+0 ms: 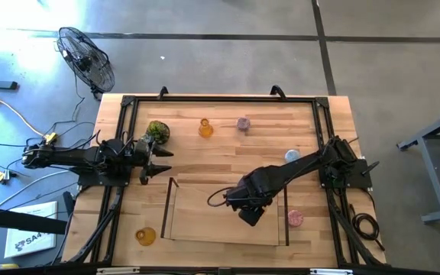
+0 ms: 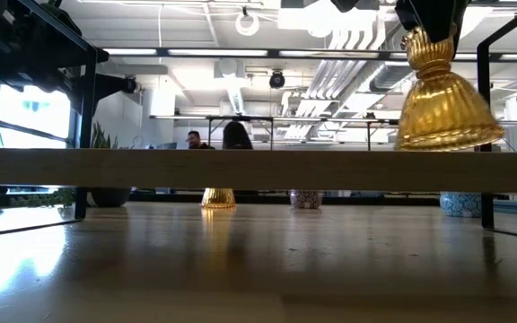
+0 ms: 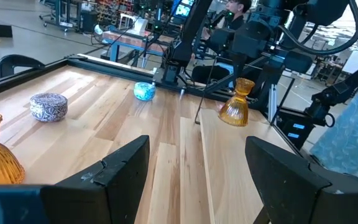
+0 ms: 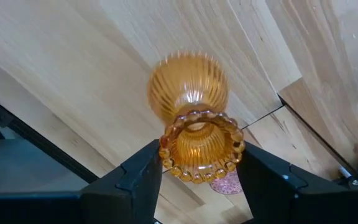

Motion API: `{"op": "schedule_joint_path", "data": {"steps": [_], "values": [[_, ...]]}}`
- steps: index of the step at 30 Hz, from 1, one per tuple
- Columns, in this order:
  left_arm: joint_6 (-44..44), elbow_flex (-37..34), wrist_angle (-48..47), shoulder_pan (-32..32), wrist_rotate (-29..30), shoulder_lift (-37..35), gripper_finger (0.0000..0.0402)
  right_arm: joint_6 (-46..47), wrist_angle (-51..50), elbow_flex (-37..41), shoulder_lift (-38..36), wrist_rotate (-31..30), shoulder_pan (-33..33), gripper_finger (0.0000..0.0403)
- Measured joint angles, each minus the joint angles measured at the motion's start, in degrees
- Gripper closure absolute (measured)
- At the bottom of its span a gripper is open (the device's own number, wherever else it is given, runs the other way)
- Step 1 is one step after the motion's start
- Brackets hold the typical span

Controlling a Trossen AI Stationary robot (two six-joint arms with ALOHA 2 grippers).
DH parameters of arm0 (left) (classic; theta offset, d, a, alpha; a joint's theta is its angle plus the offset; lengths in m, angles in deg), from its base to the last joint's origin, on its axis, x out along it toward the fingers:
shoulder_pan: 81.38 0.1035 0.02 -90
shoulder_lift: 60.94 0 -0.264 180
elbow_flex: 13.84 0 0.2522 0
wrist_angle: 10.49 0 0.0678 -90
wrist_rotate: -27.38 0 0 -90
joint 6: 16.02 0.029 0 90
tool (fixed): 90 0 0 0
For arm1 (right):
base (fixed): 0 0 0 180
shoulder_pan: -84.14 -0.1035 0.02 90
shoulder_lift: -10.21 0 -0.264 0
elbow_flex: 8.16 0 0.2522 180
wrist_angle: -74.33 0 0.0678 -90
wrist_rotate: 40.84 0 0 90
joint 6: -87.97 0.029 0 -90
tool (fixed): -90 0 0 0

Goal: Pick & Place candle stick holders
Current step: Put the right brown vase candle holder on the shelf

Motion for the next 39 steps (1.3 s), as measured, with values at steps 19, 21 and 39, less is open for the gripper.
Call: {"op": "schedule_joint_path", "data": {"steps": [19,21,39], "values": [[0.2,0.0,0.0,0.0,0.2,0.0,0.014,0.1,1.2,0.1,0.0,-3.1,-0.3,0.0212],[0.2,0.0,0.0,0.0,0.2,0.0,0.014,0.1,1.2,0.1,0.0,-3.3,-0.3,0.0212],[0.2,0.0,0.0,0.0,0.3,0.0,0.014,0.2,5.4,5.5,0.0,-5.4,-0.3,0.0212]]}}
